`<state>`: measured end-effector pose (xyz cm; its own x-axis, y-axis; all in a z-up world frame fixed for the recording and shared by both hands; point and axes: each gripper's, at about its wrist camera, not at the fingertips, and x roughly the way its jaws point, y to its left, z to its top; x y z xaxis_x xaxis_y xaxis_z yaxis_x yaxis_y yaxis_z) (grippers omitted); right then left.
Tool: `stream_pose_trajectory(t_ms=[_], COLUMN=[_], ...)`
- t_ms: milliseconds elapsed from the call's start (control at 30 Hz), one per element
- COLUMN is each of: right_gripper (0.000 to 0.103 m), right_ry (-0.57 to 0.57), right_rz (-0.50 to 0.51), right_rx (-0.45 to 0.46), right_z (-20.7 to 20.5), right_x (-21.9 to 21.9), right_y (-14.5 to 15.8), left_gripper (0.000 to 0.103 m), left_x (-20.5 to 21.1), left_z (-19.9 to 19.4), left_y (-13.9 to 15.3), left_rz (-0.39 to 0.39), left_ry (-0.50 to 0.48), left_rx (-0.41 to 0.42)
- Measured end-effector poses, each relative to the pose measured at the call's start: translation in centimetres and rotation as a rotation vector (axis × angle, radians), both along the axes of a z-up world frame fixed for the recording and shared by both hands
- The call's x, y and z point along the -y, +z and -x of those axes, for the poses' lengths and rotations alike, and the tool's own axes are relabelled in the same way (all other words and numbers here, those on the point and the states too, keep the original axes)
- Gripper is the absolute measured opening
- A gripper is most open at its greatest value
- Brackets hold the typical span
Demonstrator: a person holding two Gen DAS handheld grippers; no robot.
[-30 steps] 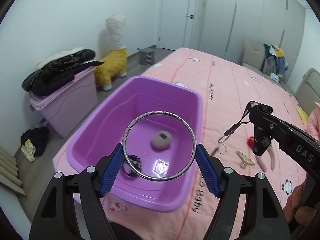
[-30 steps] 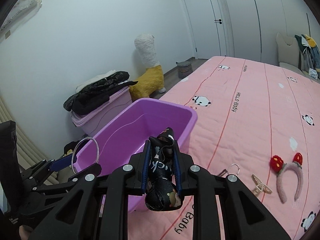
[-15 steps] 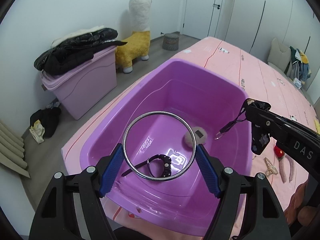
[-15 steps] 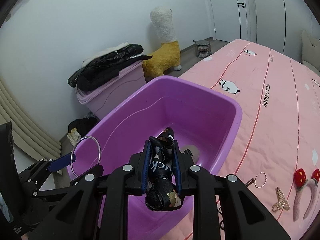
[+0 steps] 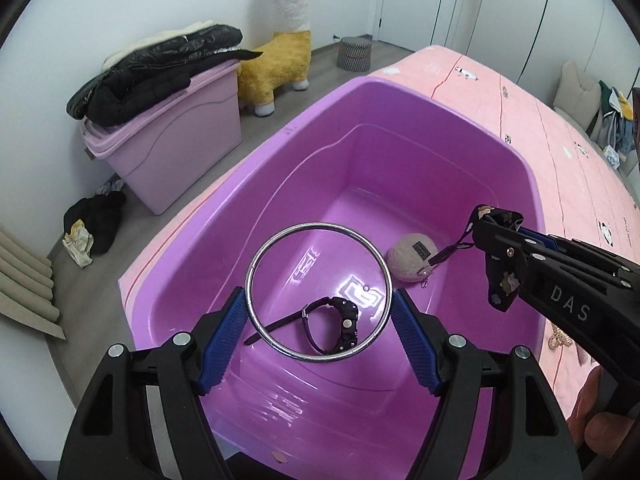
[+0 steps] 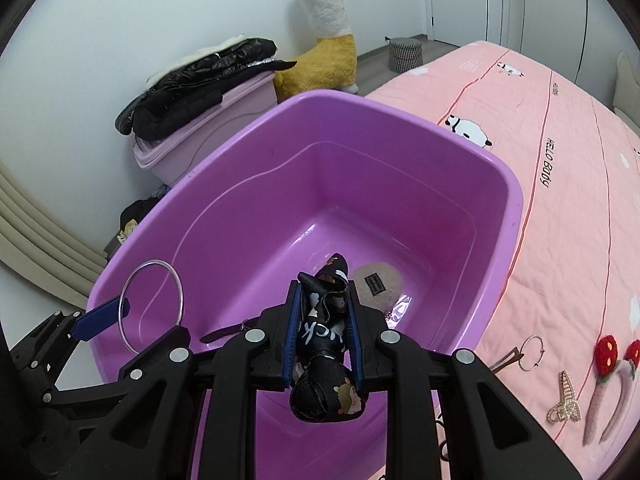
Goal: Organize jewelry
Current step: 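Carry the bangle and lanyard over the purple tub and open both tools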
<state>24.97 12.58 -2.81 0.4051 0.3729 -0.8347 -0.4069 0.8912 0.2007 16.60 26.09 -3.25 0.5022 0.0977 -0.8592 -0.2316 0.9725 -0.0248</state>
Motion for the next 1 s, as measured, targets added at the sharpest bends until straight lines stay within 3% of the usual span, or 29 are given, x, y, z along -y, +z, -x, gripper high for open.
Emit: stream_pose_trajectory(t_ms=[567, 667, 733, 767, 833, 1000], right_gripper=[0.021, 0.031, 0.048, 0.052, 0.053, 0.053], right_ry=[-0.002, -0.006, -0.010, -0.013, -0.018, -0.025], right_rz=[0.088, 0.105, 0.111, 0.108, 0.106, 0.106], right_rx=[-0.046, -0.038, -0.036, -0.036, -0.030, -0.029], right_z=[-1.2, -1.2, -1.2, -1.2, -1.4, -1.4], right_x=[-0.4, -0.6, -0.4, -0.4, -0.2, 0.2], right_y=[-2.1, -2.0, -1.9, -1.8, -1.8, -1.4], left_gripper=[0.071, 0.072, 0.072, 0.072, 0.073, 0.094], left_x=[-0.9, -0.7, -0.7, -0.7, -0.6, -0.4], left_z=[-0.4, -0.4, -0.3, -0.3, -0.2, -0.1], left_y=[-2.4, -2.3, -2.3, -2.3, -2.3, -2.0], left_rz=[0.024, 0.017, 0.019, 0.019, 0.013, -0.006], left_ry=[0.033, 0.033, 0.035, 0.035, 0.032, 0.035], left_rx=[-0.077, -0.079, -0.079, -0.078, -0.081, -0.076])
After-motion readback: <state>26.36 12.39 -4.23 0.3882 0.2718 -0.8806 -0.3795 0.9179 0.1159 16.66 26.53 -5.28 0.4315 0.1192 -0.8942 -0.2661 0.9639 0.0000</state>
